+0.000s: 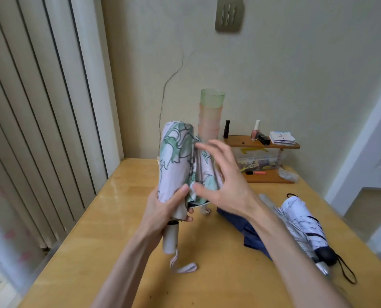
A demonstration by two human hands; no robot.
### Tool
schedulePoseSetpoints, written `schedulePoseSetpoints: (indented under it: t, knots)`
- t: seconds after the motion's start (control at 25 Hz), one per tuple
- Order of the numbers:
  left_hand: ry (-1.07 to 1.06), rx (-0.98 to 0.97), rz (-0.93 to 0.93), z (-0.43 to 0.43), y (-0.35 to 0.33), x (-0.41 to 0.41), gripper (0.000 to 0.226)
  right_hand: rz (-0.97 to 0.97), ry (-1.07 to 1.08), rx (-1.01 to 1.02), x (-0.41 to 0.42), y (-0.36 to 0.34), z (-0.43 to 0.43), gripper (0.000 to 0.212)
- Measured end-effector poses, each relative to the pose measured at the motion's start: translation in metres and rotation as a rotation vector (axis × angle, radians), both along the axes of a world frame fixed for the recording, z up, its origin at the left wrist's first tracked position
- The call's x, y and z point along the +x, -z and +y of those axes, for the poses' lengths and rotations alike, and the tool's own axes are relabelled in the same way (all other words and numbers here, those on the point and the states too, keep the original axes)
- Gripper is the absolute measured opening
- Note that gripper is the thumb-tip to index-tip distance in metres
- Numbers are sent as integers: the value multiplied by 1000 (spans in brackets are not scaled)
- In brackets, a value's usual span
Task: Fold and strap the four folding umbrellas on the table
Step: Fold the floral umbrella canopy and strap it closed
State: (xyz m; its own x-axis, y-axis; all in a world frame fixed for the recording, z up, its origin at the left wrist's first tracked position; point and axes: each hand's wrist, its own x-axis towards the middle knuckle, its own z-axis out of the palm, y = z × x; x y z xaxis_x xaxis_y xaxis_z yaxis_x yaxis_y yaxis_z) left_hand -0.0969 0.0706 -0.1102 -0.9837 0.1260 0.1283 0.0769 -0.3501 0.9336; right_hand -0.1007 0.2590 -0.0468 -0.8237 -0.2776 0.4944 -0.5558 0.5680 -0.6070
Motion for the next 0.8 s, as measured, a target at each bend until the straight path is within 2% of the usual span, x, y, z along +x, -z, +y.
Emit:
schedulePoseSetpoints:
  t: [0.12,0.28,0.48,0.6,0.72,0.8]
  knots:
    - [0,35,-8,-11,0,-5,52,42,-16,110,3,31,1,83]
    - [47,41,4,-15,0,-6,44,267,135,32,-2,50,-4,43]
    - [56,22,-13,-13,7,-8,46,420,224,230,-5,63,0,38]
    - [41,-15,-15,-12,11,-10,52,483,218,298,-5,64,2,21]
    - [-1,-11,-29,-11,12,-11,51,539,248,210,-2,62,5,4]
    - [-37,29,-53,-10,10,-11,47,638,401,64,2,63,9,10]
